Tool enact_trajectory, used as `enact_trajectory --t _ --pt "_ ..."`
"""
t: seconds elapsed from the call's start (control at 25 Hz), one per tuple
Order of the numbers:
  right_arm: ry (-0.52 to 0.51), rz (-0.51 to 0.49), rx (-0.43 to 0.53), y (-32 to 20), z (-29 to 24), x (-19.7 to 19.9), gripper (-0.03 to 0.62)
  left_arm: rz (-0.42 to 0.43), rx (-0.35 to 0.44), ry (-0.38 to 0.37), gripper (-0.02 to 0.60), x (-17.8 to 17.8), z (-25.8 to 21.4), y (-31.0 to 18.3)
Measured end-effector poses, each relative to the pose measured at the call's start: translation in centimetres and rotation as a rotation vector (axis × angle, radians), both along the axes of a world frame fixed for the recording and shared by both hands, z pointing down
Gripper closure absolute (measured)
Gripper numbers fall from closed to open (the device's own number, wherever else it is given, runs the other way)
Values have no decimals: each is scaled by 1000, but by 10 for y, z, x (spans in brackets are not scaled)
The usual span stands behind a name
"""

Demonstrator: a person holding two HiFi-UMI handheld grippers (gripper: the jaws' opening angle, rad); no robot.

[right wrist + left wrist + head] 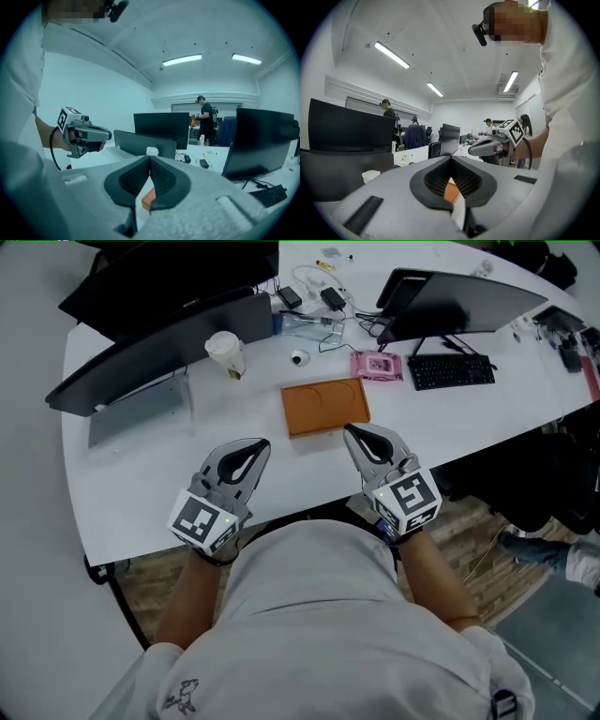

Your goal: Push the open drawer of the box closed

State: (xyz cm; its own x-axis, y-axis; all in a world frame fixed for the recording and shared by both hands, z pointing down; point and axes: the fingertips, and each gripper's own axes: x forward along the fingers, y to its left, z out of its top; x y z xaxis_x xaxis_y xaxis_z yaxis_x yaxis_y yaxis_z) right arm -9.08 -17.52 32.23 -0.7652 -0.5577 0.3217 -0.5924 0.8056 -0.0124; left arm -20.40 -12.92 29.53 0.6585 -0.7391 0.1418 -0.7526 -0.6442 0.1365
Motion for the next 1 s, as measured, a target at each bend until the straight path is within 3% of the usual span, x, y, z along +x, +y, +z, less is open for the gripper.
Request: enact_trajectory --t 0.2,0.56,1.0 --pt "-52 13 52 12 -34 -1 589 11 70 21 583 -3 -38 17" --pt "-54 10 104 29 -58 3 591 24 99 55 583 -3 -51 25" --pt "1 5 112 55 -62 59 591 -1 108 91 583 37 -57 52"
